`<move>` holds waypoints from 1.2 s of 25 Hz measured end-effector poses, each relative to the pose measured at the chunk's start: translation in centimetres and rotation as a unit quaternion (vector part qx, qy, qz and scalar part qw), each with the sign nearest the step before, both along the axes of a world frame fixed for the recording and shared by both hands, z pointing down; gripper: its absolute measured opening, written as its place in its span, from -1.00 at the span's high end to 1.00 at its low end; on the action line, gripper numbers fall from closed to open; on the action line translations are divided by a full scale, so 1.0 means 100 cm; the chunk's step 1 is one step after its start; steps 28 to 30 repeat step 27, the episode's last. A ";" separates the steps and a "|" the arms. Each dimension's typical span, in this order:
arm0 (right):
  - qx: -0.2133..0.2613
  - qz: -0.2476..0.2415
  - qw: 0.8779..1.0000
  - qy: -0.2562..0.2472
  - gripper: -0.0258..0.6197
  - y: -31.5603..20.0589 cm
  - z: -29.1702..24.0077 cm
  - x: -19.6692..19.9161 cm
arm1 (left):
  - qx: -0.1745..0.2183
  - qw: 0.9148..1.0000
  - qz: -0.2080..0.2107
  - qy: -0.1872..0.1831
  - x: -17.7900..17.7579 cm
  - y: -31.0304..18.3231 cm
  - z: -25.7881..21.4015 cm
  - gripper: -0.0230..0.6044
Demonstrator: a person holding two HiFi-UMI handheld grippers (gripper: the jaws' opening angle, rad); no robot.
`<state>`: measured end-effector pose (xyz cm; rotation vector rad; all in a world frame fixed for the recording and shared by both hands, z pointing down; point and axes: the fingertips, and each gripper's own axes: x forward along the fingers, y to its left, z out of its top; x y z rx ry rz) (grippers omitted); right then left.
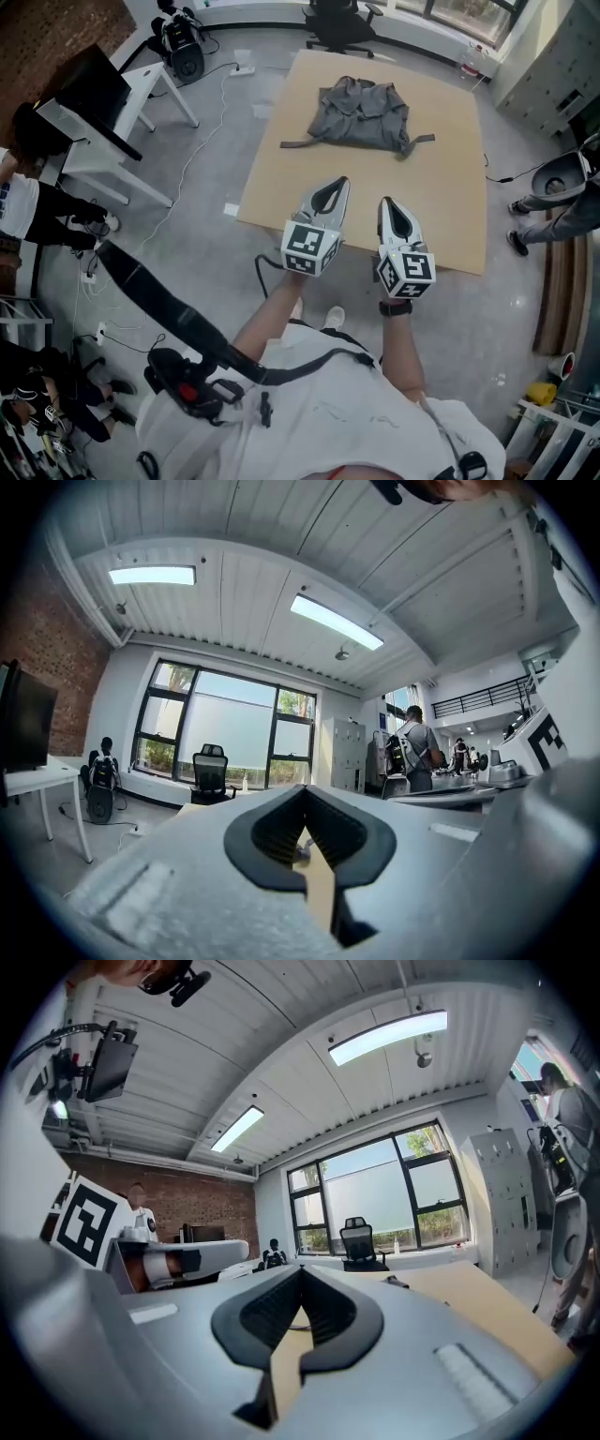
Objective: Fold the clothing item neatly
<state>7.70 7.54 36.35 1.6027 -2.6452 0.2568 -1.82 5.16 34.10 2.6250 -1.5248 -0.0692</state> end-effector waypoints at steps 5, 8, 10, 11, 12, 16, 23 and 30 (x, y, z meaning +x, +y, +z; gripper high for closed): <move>-0.008 -0.015 1.000 0.005 0.90 0.012 0.011 -0.031 | -0.003 1.000 -0.004 -0.011 -0.019 0.004 0.011 0.93; -0.020 -0.015 1.000 0.005 0.90 0.015 0.022 -0.041 | -0.010 1.000 -0.002 -0.018 -0.023 0.005 0.015 0.93; -0.019 -0.013 1.000 0.005 0.90 0.016 0.021 -0.042 | -0.008 1.000 -0.002 -0.017 -0.024 0.006 0.015 0.93; -0.016 -0.013 1.000 0.005 0.90 0.015 0.019 -0.042 | -0.006 1.000 -0.003 -0.017 -0.027 0.006 0.014 0.93; -0.013 -0.012 1.000 0.006 0.90 0.015 0.017 -0.042 | -0.003 1.000 -0.004 -0.016 -0.028 0.006 0.013 0.93; -0.006 -0.008 1.000 0.006 0.90 0.011 0.012 -0.039 | -0.003 1.000 -0.004 -0.014 -0.029 0.005 0.010 0.93; -0.015 -0.018 1.000 0.005 0.90 0.009 0.016 -0.045 | -0.015 1.000 -0.010 -0.020 -0.037 0.000 0.022 0.93; -0.013 -0.019 1.000 0.007 0.90 0.007 0.012 -0.042 | -0.014 1.000 -0.009 -0.024 -0.035 -0.003 0.020 0.93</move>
